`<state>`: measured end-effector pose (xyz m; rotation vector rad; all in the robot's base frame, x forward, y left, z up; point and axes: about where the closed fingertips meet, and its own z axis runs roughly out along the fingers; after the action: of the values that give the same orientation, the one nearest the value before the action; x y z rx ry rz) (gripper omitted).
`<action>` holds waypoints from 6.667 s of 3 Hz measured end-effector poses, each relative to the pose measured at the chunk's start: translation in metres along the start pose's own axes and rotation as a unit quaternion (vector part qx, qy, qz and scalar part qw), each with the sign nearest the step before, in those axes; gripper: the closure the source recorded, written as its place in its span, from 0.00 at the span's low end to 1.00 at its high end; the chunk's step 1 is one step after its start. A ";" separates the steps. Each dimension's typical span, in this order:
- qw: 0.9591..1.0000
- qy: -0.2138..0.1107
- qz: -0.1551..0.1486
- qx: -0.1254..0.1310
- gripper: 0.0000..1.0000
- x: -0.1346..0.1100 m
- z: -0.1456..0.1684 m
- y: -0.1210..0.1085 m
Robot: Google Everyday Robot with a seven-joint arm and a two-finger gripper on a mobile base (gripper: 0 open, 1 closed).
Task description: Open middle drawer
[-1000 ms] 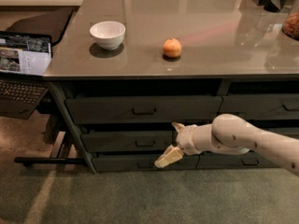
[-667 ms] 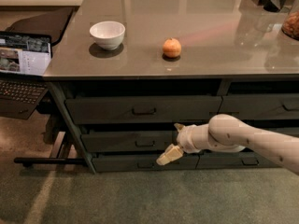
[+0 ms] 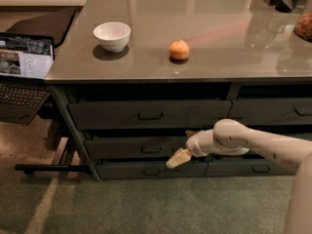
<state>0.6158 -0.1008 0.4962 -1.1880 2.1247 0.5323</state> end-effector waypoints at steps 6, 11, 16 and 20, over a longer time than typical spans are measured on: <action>0.999 -0.042 0.032 -0.007 0.42 0.024 0.063 -0.053; 0.999 -0.014 0.042 -0.011 0.40 0.055 0.032 -0.025; 0.990 0.112 0.061 -0.060 0.18 0.135 -0.039 0.056; 0.987 0.133 0.055 -0.067 1.00 0.134 -0.063 0.065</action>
Offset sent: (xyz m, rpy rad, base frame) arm 0.0531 -0.0207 -0.0707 0.0398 0.0521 -0.0673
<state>0.4872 -0.1865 0.4503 -1.2825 2.4242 0.6027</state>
